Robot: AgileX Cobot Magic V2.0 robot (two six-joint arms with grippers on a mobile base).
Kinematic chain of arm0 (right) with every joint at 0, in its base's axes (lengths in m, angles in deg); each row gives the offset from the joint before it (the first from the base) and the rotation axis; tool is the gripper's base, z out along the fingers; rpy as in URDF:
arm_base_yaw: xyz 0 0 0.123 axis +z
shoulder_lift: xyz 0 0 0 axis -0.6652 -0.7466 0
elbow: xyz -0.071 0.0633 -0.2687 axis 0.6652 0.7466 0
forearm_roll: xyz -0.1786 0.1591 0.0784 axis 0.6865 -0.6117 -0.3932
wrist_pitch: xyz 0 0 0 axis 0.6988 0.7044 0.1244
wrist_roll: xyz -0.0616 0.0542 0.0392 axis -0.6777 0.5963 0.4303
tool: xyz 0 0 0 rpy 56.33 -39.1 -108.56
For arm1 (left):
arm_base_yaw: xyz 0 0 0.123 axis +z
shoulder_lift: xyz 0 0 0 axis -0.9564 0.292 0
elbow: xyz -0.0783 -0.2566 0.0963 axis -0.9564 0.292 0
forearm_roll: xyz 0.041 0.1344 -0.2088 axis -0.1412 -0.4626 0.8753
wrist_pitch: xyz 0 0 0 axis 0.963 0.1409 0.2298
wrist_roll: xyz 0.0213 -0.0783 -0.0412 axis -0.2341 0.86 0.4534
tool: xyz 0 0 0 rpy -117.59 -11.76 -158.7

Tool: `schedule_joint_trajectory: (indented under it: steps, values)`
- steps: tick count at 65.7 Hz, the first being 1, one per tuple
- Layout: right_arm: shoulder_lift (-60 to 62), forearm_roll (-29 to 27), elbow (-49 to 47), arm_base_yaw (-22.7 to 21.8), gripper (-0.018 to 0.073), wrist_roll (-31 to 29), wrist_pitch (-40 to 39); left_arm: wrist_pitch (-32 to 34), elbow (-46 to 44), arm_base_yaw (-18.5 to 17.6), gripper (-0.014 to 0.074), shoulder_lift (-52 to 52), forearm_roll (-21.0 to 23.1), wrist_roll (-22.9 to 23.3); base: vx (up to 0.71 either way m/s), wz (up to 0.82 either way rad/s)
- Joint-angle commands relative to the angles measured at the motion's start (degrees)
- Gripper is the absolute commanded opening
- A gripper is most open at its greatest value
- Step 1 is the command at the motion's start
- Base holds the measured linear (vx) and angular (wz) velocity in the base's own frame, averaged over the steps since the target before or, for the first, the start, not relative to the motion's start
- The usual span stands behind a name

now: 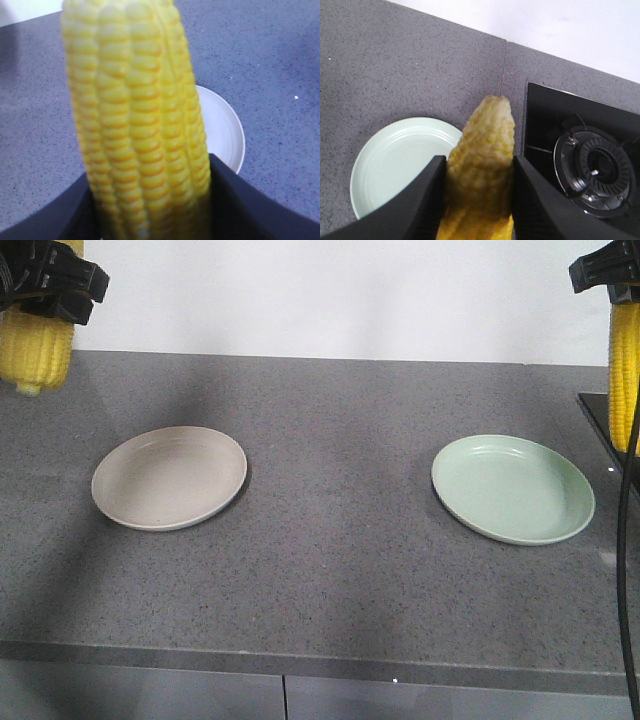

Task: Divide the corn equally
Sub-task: 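Drive the base up to the cream and pale green plates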

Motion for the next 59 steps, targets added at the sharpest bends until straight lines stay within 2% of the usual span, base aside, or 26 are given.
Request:
schedule_joint_trajectory:
  steps: [1, 59]
  values:
    - [2.3, 1.5, -1.7, -0.2, 0.0223, 0.1, -3.5, 2.6, -1.7, -0.1, 0.0220, -2.1, -0.2, 0.6, 0.08, 0.06]
    - [2.3, 1.5, -1.7, -0.2, 0.0223, 0.1, -3.5, 2.6, -1.7, -0.1, 0.0220, -2.1, -0.2, 0.6, 0.07, -0.01]
